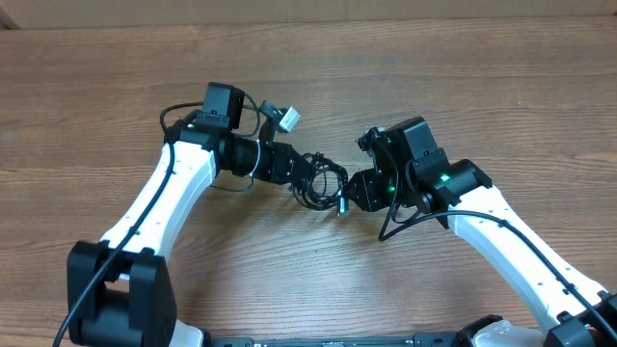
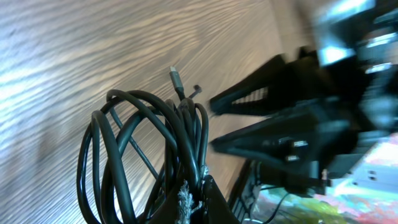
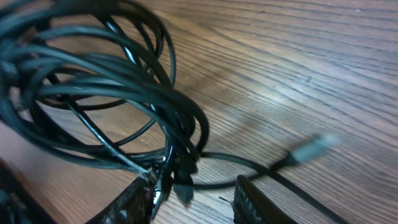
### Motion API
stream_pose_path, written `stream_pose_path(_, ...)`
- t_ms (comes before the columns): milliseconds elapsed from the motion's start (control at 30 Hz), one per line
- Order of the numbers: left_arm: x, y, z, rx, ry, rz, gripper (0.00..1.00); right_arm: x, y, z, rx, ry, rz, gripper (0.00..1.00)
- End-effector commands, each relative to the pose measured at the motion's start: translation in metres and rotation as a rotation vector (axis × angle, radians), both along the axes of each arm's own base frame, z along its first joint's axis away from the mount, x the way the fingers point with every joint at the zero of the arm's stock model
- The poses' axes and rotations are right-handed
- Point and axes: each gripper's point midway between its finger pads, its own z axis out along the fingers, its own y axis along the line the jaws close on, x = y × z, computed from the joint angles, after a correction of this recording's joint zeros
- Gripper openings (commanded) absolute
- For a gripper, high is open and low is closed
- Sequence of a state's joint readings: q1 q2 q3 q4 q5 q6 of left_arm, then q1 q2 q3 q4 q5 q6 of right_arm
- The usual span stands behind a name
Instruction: Untangle cables
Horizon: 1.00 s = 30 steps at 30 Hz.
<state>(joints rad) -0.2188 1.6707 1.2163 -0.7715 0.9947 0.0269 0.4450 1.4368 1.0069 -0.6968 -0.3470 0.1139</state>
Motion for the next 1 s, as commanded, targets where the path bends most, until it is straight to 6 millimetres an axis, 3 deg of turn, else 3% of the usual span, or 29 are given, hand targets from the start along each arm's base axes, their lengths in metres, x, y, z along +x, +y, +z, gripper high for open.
stream_pose_path(0, -0.0027, -0.0082, 0.0324, -0.088, -0.032, -0.022, 0.04, 0.0010, 0.0108, 0.0215, 0.061, -0.047, 0.060, 0.40)
stream_pose_path(133, -0.0026, -0.0084, 0.0326, -0.090, -0.030, -0.021, 0.04, 0.0012, 0.0105, 0.0212, 0.059, -0.048, 0.058, 0.37)
stream_pose_path(300, -0.0042, -0.0098, 0.0351, -0.106, -0.025, -0.028, 0.04, 0.0041, 0.0100, 0.0218, 0.055, -0.061, 0.053, 0.23)
stream_pose_path(900, -0.0035, -0.0094, 0.0299, -0.074, -0.031, -0.023, 0.04, 0.0083, 0.0165, 0.0284, 0.093, -0.086, 0.064, 0.24)
stream_pose_path(967, -0.0036, -0.0094, 0.0298, -0.073, -0.031, -0.023, 0.04, 0.0098, 0.0172, 0.0295, 0.096, -0.093, 0.064, 0.19)
